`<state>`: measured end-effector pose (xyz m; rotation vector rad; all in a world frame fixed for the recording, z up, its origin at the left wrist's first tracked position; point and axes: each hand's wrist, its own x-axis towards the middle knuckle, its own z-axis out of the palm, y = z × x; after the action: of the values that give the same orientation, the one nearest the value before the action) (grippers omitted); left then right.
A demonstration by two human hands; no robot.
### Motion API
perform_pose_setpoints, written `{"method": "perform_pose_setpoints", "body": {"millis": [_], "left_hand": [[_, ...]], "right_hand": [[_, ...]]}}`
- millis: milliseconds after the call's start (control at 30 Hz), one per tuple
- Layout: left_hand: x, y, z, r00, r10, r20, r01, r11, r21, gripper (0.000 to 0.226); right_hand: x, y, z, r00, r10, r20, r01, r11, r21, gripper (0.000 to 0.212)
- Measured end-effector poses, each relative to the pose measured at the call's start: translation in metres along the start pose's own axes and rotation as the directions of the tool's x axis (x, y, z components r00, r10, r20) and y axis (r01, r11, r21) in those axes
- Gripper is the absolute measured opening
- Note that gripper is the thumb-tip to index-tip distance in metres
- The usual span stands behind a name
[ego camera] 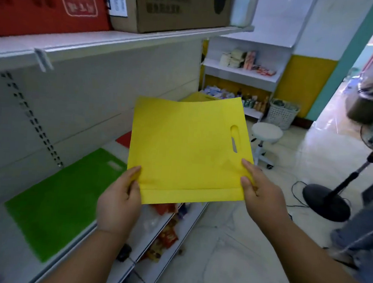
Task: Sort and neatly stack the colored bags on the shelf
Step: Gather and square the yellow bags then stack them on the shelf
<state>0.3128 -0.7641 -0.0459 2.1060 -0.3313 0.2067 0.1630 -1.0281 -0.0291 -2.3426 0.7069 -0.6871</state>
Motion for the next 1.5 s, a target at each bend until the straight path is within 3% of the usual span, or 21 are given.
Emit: {"method": "perform_pose_setpoints", "body": {"millis": [300, 433, 567, 800, 1100, 1367, 1500], "left_hand": [[0.123, 0.067, 0.169, 0.991, 0.056, 0.118, -0.051, 0.998, -0.045, 0.040], [0.160, 0.088, 0.241, 0.998, -0.001, 0.058, 0.002, 1.000, -0.029, 0.039], [0.194, 0.115, 0.283, 0.991, -0.130, -0.020, 0.131, 0.991, 0.027, 0.040], [0.255, 0.120, 0.317, 0.958, -0.225, -0.180, 0.254, 0.954, 0.160, 0.037], [0.314, 0.116, 0.357, 0.910, -0.306, -0.279, 0.368, 0.906, 0.207, 0.037], [0.332, 0.129, 0.422, 0.857, -0.376, -0.353, 0.493, 0.797, 0.348, 0.038], [0.338, 0.147, 0.457, 0.836, -0.391, -0.384, 0.535, 0.735, 0.416, 0.039]], "right_hand": [[0.164, 0.103, -0.024, 0.993, 0.108, -0.044, -0.108, 0.994, 0.013, 0.043], [0.256, 0.156, -0.018, 0.999, 0.032, 0.009, -0.032, 0.998, 0.044, 0.044], [0.354, 0.186, -0.009, 0.987, -0.065, 0.150, 0.051, 0.994, 0.096, 0.045], [0.483, 0.190, 0.048, 0.909, -0.265, 0.321, 0.219, 0.960, 0.172, 0.045], [0.588, 0.190, 0.106, 0.822, -0.337, 0.459, 0.239, 0.936, 0.260, 0.045], [0.681, 0.217, 0.140, 0.628, -0.422, 0.654, 0.297, 0.906, 0.300, 0.045], [0.719, 0.227, 0.150, 0.564, -0.479, 0.673, 0.360, 0.876, 0.322, 0.041]]}}
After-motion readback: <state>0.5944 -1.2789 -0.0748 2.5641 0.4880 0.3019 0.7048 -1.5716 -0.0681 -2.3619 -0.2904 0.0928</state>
